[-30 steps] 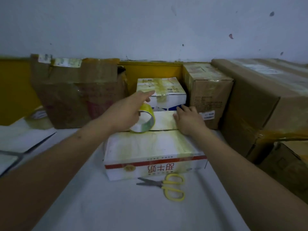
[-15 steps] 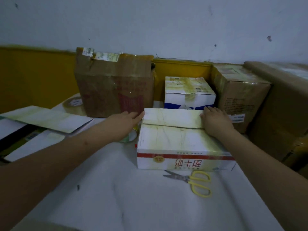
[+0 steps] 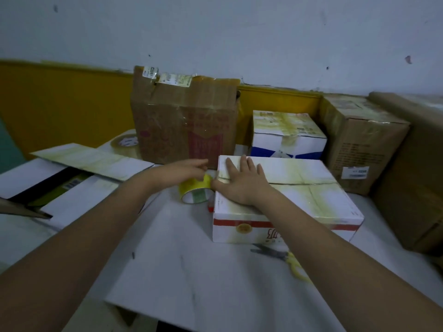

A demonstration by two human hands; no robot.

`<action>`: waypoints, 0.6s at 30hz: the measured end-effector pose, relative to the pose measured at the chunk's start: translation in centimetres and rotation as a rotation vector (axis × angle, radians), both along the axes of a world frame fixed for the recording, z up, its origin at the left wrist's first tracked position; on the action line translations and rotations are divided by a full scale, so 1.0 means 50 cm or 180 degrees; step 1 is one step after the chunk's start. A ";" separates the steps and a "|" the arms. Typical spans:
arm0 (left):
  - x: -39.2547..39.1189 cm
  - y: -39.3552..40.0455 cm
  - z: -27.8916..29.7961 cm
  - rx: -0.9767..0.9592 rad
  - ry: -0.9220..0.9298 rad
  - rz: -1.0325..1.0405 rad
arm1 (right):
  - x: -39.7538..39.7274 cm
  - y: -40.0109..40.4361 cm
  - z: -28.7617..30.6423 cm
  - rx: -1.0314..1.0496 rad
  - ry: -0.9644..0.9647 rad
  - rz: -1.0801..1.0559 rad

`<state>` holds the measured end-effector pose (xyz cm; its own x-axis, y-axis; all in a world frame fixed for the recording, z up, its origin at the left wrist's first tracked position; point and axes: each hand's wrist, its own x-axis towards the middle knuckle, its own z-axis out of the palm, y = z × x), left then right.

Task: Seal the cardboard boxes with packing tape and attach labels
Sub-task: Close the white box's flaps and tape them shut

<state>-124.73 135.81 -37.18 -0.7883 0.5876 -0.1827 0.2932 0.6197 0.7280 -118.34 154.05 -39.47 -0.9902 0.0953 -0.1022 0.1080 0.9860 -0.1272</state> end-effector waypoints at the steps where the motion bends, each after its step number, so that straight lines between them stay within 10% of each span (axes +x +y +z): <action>1: 0.006 -0.007 0.003 0.0044 -0.0135 0.0125 | 0.004 -0.008 0.002 -0.0001 -0.0005 0.0047; 11: 0.018 0.001 -0.030 0.0294 -0.1454 0.0460 | 0.092 -0.020 0.062 -0.0666 0.0269 0.0405; 16: 0.041 0.048 -0.036 0.0309 -0.1298 0.0580 | 0.279 0.071 0.049 -0.0822 0.2456 0.0189; 18: 0.052 0.067 -0.048 0.0525 -0.1195 0.0579 | 0.345 0.099 0.013 -0.0429 0.2261 -0.0210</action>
